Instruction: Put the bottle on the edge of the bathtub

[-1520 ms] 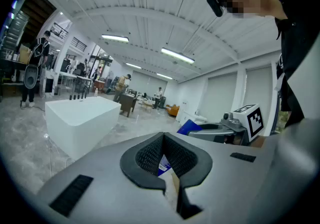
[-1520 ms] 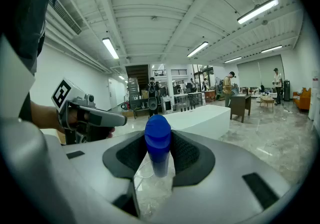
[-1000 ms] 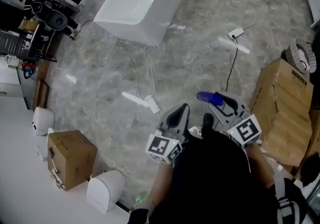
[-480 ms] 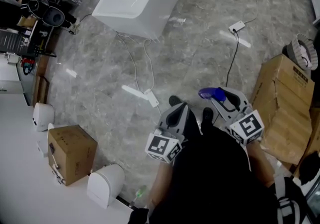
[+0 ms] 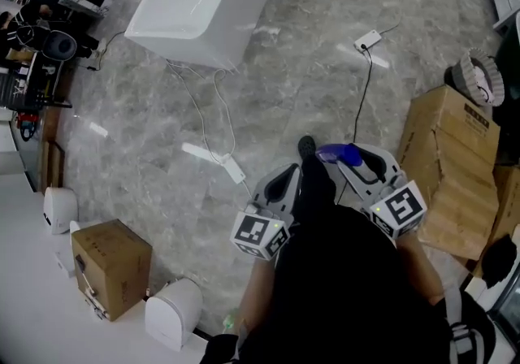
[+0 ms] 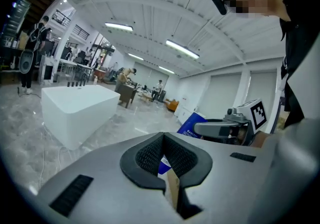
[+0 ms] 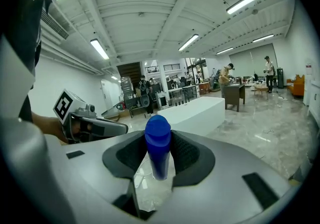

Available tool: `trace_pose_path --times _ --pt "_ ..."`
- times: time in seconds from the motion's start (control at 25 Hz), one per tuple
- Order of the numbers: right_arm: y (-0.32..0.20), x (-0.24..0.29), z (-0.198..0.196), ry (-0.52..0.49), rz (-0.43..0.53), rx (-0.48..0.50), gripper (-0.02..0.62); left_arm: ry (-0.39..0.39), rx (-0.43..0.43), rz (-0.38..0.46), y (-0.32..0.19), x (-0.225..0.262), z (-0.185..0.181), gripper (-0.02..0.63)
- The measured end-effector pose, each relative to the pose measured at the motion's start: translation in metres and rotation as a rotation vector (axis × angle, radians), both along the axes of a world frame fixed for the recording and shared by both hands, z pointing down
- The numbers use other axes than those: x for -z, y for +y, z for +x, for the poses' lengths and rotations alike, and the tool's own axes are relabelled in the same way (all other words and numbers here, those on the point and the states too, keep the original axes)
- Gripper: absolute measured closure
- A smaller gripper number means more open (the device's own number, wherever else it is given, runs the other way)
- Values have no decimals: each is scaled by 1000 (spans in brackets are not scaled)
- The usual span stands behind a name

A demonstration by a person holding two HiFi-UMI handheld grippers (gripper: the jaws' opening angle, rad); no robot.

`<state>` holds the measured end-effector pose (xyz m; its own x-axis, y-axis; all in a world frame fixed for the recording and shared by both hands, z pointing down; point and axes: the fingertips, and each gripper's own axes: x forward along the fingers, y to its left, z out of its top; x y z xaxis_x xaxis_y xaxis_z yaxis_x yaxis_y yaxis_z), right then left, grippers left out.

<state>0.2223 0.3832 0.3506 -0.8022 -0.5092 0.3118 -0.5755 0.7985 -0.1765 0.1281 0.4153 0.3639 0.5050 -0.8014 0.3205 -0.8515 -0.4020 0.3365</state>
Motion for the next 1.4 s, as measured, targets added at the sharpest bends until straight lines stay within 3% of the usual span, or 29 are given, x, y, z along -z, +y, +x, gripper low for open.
trace_pose_path --times 0.28,0.48,0.8,1.08,1.4 --pt "-87 9 25 45 20 -104 449 22 -143 60 -113 16 26 598" --pt "-142 26 17 43 51 -155 449 40 -208 80 -169 28 28 598" --pt "-188 19 -7 48 39 -127 449 56 -221 36 -228 6 16 598" --pt "-256 9 -19 55 16 -27 449 43 -115 8 -277 -2 -5 598" --pt "-367 -1 -69 49 -10 270 449 12 181 16 -360 8 -51 598"
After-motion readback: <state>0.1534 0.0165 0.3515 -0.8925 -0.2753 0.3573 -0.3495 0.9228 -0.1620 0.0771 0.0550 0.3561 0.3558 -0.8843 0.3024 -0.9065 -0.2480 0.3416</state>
